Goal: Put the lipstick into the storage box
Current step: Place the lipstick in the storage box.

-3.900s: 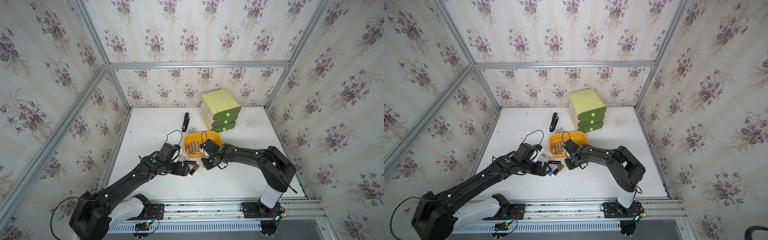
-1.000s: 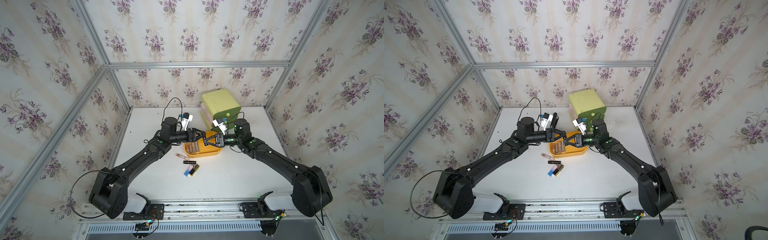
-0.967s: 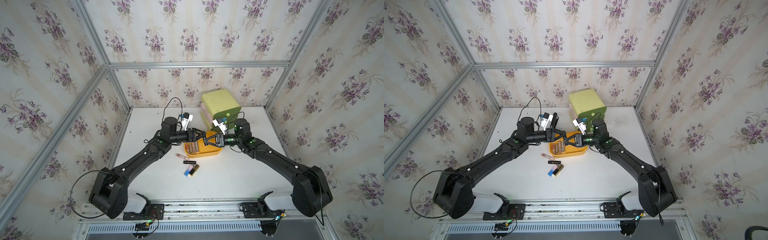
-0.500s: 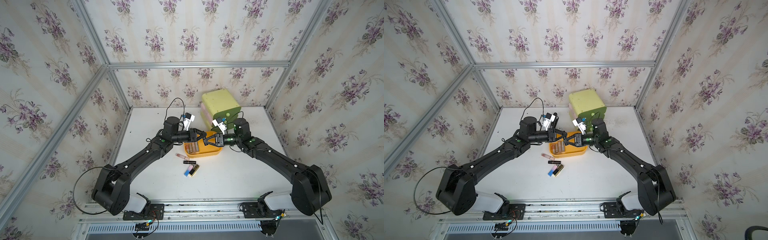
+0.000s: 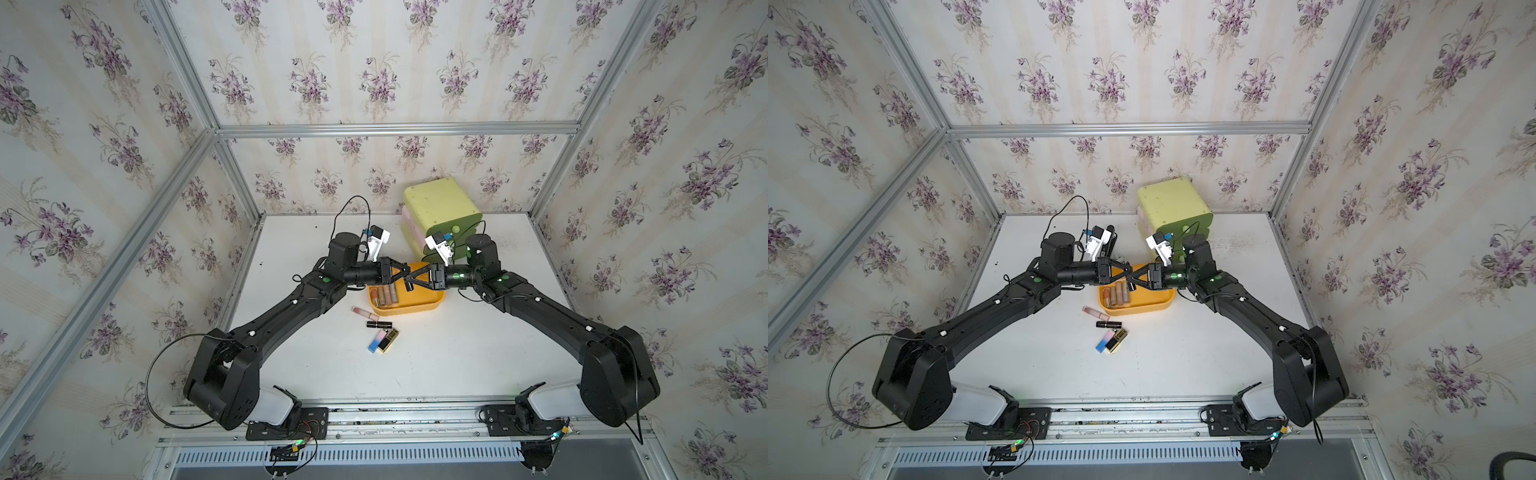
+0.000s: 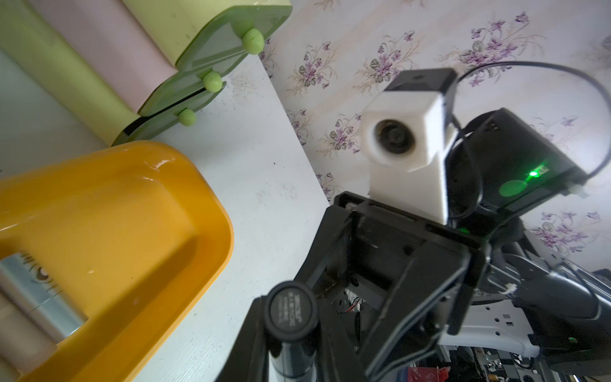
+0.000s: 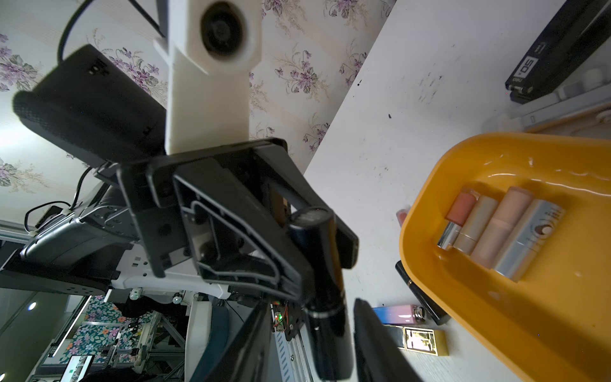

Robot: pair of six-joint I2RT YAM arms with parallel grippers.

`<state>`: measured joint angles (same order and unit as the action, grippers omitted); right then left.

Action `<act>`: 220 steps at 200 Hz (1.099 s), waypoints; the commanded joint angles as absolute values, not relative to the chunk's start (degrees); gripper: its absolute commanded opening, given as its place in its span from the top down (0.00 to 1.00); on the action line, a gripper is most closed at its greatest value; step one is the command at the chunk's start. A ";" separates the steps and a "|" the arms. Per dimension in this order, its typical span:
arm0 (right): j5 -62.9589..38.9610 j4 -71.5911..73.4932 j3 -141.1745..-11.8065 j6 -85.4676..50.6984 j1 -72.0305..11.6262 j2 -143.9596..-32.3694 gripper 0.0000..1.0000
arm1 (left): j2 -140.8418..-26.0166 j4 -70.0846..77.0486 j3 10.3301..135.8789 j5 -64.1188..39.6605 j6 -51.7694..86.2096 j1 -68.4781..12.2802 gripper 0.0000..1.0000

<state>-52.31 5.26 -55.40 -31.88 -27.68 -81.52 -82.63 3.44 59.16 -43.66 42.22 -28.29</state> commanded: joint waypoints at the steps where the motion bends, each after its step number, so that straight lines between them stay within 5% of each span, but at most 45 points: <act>1: -50.57 6.07 -56.06 -31.57 -27.60 -81.40 0.42 | -82.36 -2.89 60.64 -41.04 38.29 -28.47 0.81; 38: -46.96 3.48 -56.16 -30.47 -26.18 -79.78 0.32 | -82.60 -9.77 62.47 -36.49 35.25 -28.80 0.82; 89: -27.13 -11.25 -57.89 -22.83 -25.98 -72.36 0.31 | -89.98 -20.80 69.20 -26.09 28.64 -32.06 0.81; 220: -19.25 -5.70 -42.18 -15.63 -25.95 -55.17 0.17 | -107.72 -23.38 78.68 -22.96 26.90 -33.91 0.81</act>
